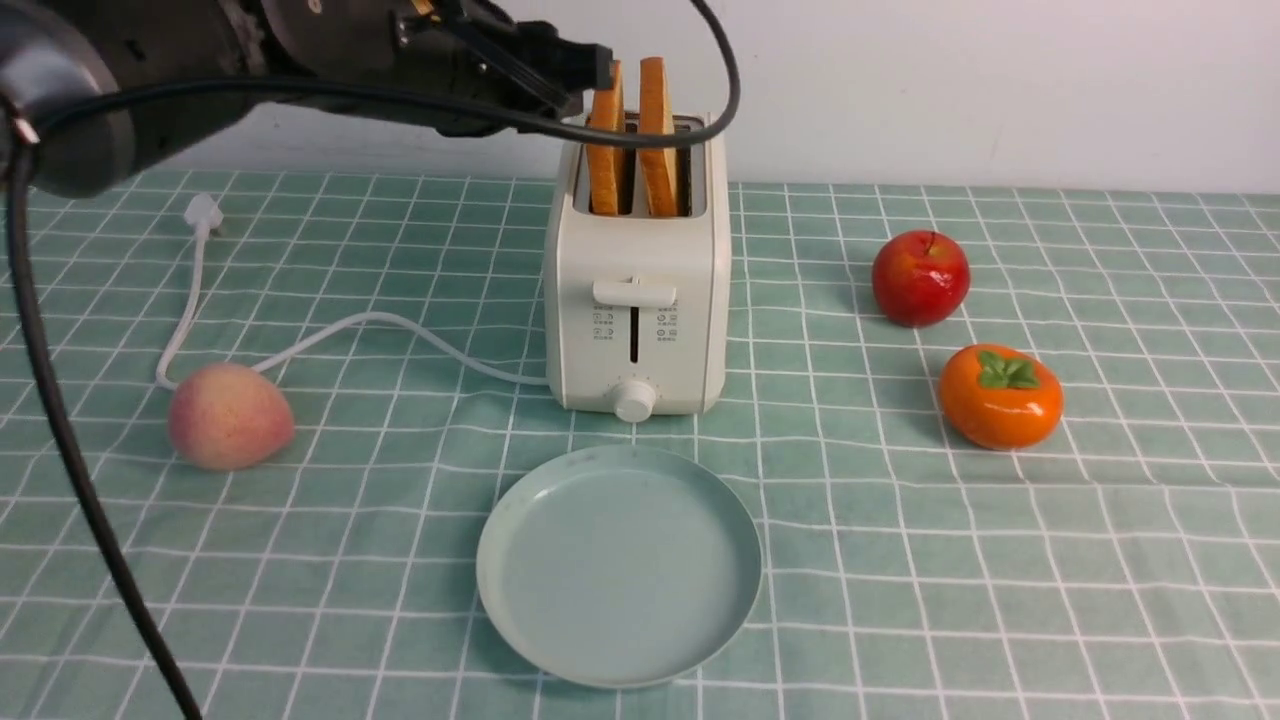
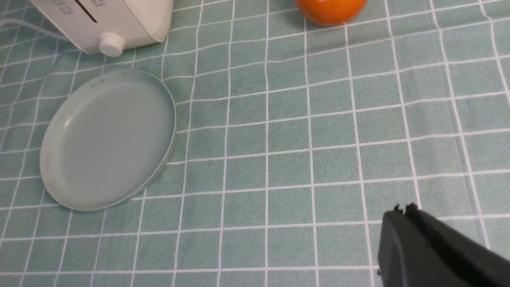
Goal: Take toasted bread from bread machine on blue coffee table place on plate.
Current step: 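Reach for a toast slice standing in the toaster with the left gripper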
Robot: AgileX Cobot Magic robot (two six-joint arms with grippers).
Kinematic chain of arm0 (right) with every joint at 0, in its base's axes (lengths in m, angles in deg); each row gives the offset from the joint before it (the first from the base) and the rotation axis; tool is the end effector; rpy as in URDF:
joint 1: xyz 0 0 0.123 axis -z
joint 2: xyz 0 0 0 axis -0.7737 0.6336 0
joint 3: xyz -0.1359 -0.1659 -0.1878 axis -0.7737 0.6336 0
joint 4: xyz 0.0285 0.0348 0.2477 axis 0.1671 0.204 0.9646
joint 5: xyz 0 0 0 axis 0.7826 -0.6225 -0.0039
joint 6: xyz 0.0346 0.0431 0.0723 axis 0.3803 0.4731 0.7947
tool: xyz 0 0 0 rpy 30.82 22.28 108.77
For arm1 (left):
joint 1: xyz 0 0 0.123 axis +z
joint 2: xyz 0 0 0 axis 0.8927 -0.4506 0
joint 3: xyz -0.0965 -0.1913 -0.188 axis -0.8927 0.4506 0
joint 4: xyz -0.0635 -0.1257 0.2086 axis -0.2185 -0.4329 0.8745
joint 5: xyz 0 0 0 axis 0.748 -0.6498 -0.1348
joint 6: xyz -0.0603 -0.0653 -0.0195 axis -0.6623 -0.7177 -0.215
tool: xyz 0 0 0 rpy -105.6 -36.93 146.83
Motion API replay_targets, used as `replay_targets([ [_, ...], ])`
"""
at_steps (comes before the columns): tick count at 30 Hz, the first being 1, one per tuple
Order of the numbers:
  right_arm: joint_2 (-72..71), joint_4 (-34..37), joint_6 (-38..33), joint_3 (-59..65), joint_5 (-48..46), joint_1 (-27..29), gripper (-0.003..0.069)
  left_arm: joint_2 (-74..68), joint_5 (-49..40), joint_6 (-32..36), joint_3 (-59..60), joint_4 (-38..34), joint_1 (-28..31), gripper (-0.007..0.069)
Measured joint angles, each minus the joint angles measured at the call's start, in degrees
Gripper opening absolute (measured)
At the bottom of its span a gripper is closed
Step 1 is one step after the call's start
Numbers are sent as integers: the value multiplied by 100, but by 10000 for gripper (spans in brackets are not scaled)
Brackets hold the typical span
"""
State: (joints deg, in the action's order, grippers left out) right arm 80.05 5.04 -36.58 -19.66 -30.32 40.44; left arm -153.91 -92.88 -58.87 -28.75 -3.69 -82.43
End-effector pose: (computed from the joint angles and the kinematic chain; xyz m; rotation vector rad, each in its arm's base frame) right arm 0.0843 0.0228 0.3293 0.1078 2.2521 0.3575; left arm 0.4164 -0.1554 0.3449 0.0959 2.0144 -0.5218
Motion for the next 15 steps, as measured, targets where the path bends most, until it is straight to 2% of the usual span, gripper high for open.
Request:
replay_targets([
  [2, 0, 0, 0, 0, 0, 0, -15, -188, 213, 0, 0, -145, 0, 440],
  [5, 0, 6, -2, 0, 0, 0, -11, -411, 381, 0, 0, -277, 0, 498],
  [15, 0, 6, -45, 0, 5, 0, -3, -597, 566, 0, 0, -500, 0, 514],
])
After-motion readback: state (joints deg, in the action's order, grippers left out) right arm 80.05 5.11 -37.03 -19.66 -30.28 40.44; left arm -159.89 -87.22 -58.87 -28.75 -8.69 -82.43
